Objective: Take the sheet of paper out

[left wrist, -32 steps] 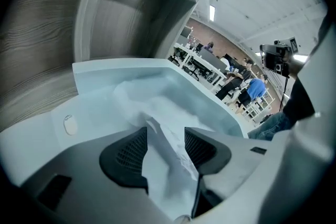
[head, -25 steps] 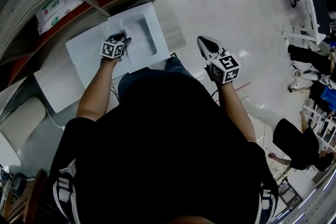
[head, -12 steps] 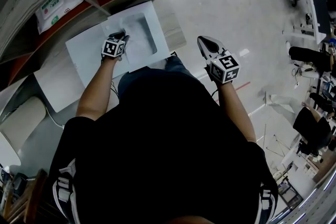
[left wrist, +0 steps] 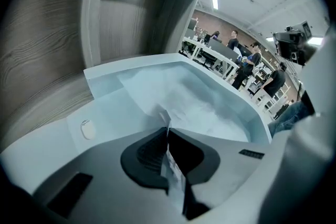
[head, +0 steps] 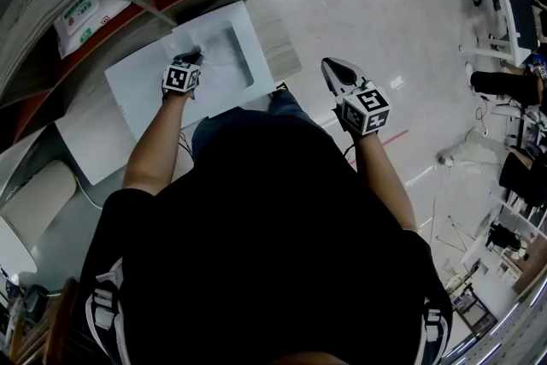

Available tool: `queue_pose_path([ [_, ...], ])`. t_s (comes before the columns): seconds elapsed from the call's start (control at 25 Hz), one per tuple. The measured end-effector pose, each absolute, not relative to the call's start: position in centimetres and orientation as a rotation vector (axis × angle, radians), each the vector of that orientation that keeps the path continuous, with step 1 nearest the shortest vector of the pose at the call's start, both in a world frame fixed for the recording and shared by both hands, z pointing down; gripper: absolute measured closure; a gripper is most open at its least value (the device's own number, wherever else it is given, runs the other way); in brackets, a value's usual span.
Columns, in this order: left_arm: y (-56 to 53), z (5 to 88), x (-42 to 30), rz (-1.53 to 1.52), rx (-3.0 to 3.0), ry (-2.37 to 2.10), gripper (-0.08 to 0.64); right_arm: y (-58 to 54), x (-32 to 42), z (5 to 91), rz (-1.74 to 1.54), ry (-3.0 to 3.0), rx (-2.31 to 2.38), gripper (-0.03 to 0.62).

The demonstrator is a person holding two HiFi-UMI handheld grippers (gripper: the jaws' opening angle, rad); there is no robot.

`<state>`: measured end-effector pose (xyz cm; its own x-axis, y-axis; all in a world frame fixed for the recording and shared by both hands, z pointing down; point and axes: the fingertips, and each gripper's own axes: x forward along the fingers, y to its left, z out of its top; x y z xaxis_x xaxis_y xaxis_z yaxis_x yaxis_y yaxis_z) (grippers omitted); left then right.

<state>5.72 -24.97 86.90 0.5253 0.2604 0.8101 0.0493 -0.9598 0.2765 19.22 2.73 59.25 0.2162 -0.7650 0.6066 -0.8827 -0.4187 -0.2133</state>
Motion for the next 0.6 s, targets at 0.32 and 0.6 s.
queue_pose_path([
  [0.32,-25.2,86.4,5.4,1.368,2.473,0.203,0.537,2.7,19.4,59.0,0.986,-1.594,2.332,0.578],
  [0.6,-26.0,84.8,4.5,1.329,2.45,0.164,0.537,1.9,19.3,58.8,0.981,-1.63,2.333,0.578],
])
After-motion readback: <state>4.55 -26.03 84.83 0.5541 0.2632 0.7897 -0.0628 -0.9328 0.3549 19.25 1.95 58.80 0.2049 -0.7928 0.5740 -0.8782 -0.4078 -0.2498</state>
